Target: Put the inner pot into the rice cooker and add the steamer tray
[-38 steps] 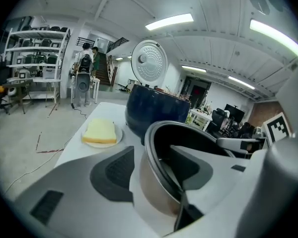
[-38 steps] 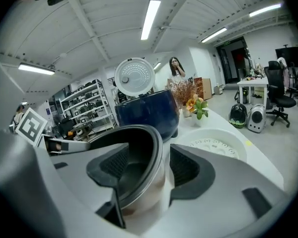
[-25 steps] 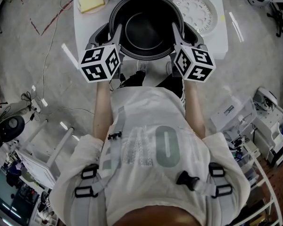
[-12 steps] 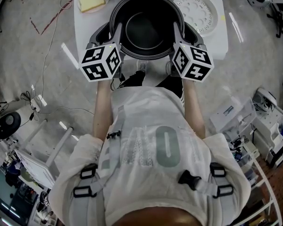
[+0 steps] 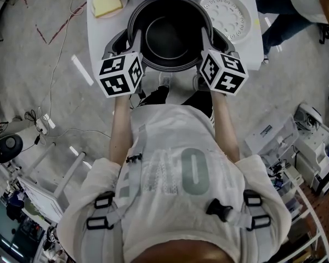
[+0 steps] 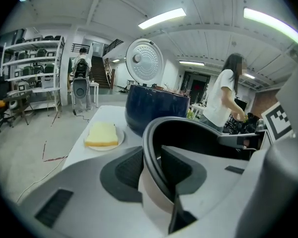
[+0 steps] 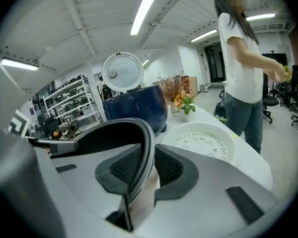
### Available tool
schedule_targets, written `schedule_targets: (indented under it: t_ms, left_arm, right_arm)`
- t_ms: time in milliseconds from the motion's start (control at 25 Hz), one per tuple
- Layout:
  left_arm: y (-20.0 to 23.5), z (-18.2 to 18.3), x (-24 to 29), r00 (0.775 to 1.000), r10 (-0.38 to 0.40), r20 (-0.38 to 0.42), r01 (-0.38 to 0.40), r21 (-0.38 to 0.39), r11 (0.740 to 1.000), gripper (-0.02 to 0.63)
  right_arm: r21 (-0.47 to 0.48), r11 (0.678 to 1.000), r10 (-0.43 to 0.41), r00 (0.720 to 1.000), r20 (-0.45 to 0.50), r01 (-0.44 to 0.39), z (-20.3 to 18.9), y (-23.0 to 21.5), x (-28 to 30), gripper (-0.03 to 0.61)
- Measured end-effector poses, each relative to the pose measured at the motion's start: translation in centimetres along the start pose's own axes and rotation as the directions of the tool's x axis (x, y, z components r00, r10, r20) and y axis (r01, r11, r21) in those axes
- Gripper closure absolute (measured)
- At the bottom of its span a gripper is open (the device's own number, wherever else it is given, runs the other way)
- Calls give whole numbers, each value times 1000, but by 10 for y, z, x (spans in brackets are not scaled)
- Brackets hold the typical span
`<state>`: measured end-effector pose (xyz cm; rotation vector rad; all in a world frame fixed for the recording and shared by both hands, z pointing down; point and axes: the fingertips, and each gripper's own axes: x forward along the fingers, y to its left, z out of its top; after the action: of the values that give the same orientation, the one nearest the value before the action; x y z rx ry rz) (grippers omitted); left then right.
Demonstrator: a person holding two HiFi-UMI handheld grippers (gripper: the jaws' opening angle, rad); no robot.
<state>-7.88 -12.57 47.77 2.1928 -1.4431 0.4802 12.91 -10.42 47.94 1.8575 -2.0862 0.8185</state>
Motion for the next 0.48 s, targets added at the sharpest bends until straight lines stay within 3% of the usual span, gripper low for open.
schedule_targets:
  t_ms: [200, 480]
  left_arm:
    - [-2, 9, -12, 1000, 14, 26, -14, 13, 1000, 494]
    - [2, 59, -49, 986, 37, 164, -42, 25, 999, 494]
  right_arm:
    - [-15, 1000, 12, 999, 33, -12, 11, 6, -11, 488]
    - [-65, 995, 80, 985, 156, -70, 64, 36, -33, 489]
